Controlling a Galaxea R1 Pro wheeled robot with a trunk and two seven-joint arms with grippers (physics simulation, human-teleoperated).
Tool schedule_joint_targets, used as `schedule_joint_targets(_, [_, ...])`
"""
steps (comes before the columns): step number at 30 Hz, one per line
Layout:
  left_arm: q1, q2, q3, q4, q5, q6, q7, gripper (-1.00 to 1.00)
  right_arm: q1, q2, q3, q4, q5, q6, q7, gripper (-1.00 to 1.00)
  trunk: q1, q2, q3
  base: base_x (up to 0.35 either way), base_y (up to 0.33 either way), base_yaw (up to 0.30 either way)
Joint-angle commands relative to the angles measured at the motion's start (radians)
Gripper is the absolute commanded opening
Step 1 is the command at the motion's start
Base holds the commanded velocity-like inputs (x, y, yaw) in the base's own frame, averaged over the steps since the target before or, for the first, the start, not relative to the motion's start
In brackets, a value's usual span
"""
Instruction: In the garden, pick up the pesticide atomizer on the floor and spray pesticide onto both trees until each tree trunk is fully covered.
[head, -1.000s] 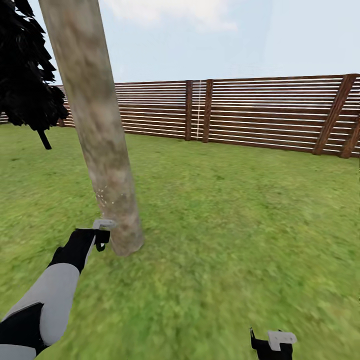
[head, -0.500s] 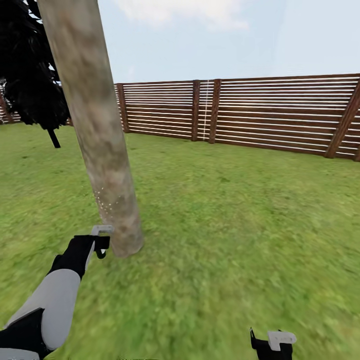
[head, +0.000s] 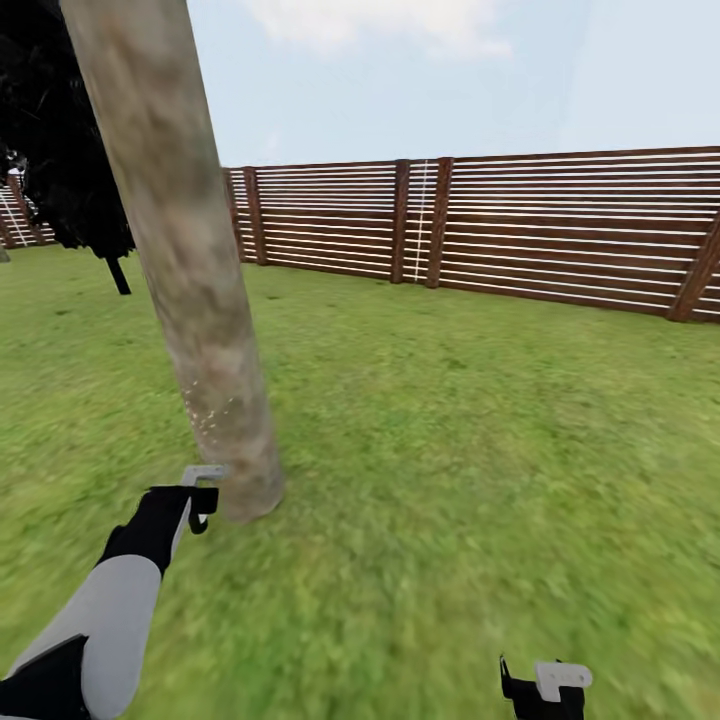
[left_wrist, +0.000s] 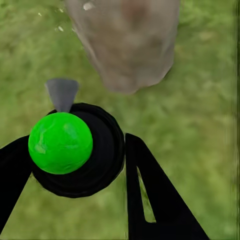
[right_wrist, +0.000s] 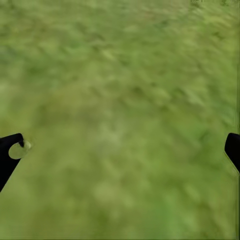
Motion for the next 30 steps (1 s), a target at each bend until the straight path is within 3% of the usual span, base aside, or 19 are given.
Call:
schedule_joint_targets(1, [0.000, -0.003, 0.000, 0.003, 0.000, 0.000, 0.000, -1.00, 0.000, 0.000, 0.000, 0.000, 0.000, 0.000, 0.000, 1.00, 0.000, 0.000, 0.000, 0.239, -0.178, 0.000])
schedule_joint_targets(5, [0.010, 0.003, 0.004, 0.012, -0.002, -0.004, -0.001, -1.00, 0.000, 0.000, 0.000, 0.000, 0.000, 0.000, 0.000, 1.00, 0.000, 0.000, 0.000, 0.142, -0.219, 0.000])
schedule_joint_targets(10, [0.082, 0.028, 0.005, 0.017, -0.003, -0.003, -0.001, -1.00, 0.000, 0.001, 0.000, 0.000, 0.000, 0.000, 0.000, 1.00, 0.000, 0.000, 0.000, 0.044, -0.266, 0.000])
schedule_joint_targets(15, [0.087, 0.000, 0.006, 0.019, 0.001, -0.001, 0.000, -1.00, 0.000, 0.000, 0.000, 0.000, 0.000, 0.000, 0.000, 1.00, 0.000, 0.000, 0.000, 0.197, -0.129, 0.000])
schedule_joint_targets(17, [0.090, 0.012, 0.011, 0.019, -0.002, -0.001, 0.000, -1.00, 0.000, 0.001, 0.000, 0.000, 0.000, 0.000, 0.000, 1.00, 0.000, 0.000, 0.000, 0.051, -0.010, 0.000])
schedule_joint_targets(19, [0.105, 0.070, 0.044, 0.019, -0.004, 0.000, 0.000, -1.00, 0.000, 0.001, 0.000, 0.000, 0.000, 0.000, 0.000, 1.00, 0.000, 0.000, 0.000, 0.008, -0.001, 0.000])
schedule_joint_targets(20, [0.108, 0.086, 0.058, 0.025, -0.004, 0.000, 0.000, -1.00, 0.000, 0.001, 0.000, 0.000, 0.000, 0.000, 0.000, 1.00, 0.000, 0.000, 0.000, 0.002, 0.000, 0.014])
schedule_joint_targets(30, [0.119, 0.081, 0.068, 0.099, -0.003, -0.003, 0.000, -1.00, 0.000, 0.000, 0.000, 0.001, 0.001, 0.000, 0.001, 1.00, 0.000, 0.000, 0.000, 0.120, -0.078, 0.126])
